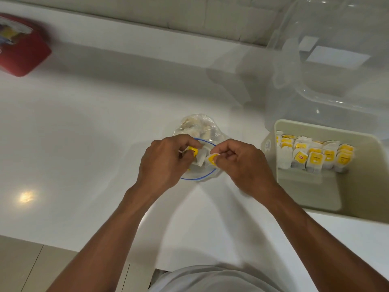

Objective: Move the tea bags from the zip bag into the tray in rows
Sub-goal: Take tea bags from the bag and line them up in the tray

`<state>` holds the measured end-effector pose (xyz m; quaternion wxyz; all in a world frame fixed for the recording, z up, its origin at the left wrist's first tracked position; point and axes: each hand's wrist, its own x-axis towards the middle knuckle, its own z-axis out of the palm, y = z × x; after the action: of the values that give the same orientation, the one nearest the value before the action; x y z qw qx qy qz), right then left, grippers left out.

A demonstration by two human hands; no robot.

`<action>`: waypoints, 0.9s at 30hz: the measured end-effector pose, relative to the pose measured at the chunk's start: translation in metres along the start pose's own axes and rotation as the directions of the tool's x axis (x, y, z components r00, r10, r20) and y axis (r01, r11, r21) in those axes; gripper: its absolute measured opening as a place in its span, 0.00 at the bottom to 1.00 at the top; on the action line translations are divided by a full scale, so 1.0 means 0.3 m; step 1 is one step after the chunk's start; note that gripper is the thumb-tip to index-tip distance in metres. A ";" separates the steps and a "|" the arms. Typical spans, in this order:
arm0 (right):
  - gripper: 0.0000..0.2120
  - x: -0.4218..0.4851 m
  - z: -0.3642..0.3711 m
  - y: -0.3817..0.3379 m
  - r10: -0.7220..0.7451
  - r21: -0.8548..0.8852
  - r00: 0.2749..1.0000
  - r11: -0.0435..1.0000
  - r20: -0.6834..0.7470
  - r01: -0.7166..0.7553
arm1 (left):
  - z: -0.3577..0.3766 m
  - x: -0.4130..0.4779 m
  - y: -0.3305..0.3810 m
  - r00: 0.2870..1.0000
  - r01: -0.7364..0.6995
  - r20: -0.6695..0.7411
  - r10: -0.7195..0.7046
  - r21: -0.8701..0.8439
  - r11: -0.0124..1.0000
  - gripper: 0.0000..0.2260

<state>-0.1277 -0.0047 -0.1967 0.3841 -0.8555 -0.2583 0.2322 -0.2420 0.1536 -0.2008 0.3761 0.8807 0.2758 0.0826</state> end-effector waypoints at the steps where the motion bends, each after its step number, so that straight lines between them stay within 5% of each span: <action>1: 0.04 0.000 -0.008 -0.001 -0.021 -0.008 1.000 1.000 -0.002 0.021 | -0.004 -0.001 0.003 1.000 -0.014 0.015 0.014 -0.004 1.000 0.09; 11: 0.05 0.003 -0.048 -0.006 -0.167 0.006 0.984 0.986 -0.056 0.168 | -0.036 0.007 0.040 0.993 -0.030 -0.113 0.022 -0.064 0.998 0.07; 17: 0.06 0.011 -0.058 -0.014 -0.104 0.122 0.994 0.988 0.042 0.099 | -0.035 0.020 0.052 0.993 -0.089 -0.082 0.086 -0.045 0.995 0.04; 27: 0.03 -0.008 -0.072 -0.001 -0.148 -0.051 0.989 0.988 -0.022 0.147 | 0.006 0.007 0.076 0.997 -0.070 -0.047 0.069 -0.027 0.997 0.03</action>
<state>-0.1167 -0.0176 -0.1832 0.3824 -0.8462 -0.3214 0.1856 -0.2300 0.1407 -0.1862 0.3790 0.8822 0.2524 0.1198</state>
